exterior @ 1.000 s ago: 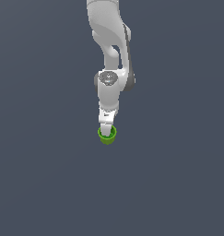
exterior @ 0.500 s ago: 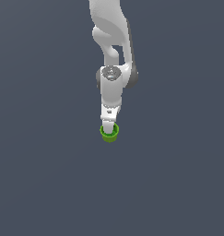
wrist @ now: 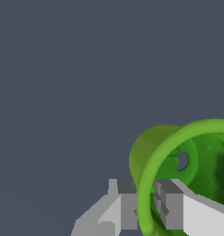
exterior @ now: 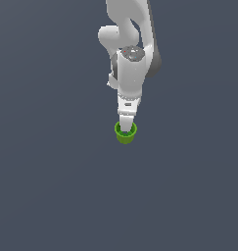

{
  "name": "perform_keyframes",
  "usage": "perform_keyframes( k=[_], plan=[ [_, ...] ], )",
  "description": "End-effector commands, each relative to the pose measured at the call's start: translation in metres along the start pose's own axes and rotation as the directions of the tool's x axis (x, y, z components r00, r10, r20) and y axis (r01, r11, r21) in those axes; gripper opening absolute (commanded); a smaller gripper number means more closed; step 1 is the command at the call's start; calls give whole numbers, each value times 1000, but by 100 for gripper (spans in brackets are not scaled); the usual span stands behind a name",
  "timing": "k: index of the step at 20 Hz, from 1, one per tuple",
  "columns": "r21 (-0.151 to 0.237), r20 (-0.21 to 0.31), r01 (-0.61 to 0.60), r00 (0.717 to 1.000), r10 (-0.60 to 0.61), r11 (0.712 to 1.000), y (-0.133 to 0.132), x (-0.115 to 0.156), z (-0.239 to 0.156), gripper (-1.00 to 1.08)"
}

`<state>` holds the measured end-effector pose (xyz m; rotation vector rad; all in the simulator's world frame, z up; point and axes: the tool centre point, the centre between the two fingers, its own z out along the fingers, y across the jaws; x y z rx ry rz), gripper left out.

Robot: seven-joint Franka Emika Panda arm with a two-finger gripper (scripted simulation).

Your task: Pick up the object and move it to a goal position.

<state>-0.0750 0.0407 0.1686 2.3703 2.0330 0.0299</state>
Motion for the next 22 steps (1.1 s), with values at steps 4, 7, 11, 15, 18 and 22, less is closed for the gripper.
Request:
perform_keyframes(
  k=[4,7,11,15,18,22],
  plan=[
    [-2,-2,2,1000,-2,1000,-3,31,-56,-100],
    [-2,-2,2,1000,-2,1000,-4,45,-83,-100],
    [-3,-2,1,1000,-1,1000,-4,61,-112,-100],
    [-3,-2,0,1000,0,1000,-4,72,-133,-100],
    [-3,-1,0,1000,0,1000,-4,77,-143,-100],
    [-4,-1,-1,1000,1,1000,-3,80,-149,-100]
  ],
)
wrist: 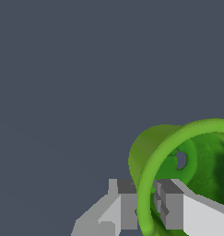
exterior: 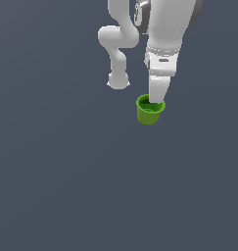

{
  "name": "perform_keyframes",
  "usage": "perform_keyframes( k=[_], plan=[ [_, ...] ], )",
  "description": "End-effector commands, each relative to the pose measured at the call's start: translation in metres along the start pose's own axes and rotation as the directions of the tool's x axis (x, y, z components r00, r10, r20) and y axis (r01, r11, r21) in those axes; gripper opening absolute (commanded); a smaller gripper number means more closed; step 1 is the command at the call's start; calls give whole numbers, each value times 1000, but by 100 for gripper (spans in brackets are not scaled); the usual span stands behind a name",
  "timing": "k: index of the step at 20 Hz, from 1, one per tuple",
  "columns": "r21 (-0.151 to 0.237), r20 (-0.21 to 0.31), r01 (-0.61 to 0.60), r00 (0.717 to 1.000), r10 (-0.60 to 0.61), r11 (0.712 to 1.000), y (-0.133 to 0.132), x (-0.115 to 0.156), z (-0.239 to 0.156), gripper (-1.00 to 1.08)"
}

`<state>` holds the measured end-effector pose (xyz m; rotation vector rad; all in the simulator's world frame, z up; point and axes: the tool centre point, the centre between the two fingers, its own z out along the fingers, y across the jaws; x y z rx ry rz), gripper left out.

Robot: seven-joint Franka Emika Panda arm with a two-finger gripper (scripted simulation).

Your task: Pick up the object and move it to a goal position.

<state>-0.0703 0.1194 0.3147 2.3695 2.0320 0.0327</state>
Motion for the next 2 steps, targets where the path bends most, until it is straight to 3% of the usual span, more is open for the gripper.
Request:
perform_keyframes(
  k=[1,2],
  plan=[
    [-2,0,-1,1000,1,1000,1,1,-3,-100],
    [-2,0,-1,1000,1,1000,1,1,-3,-100]
  ],
)
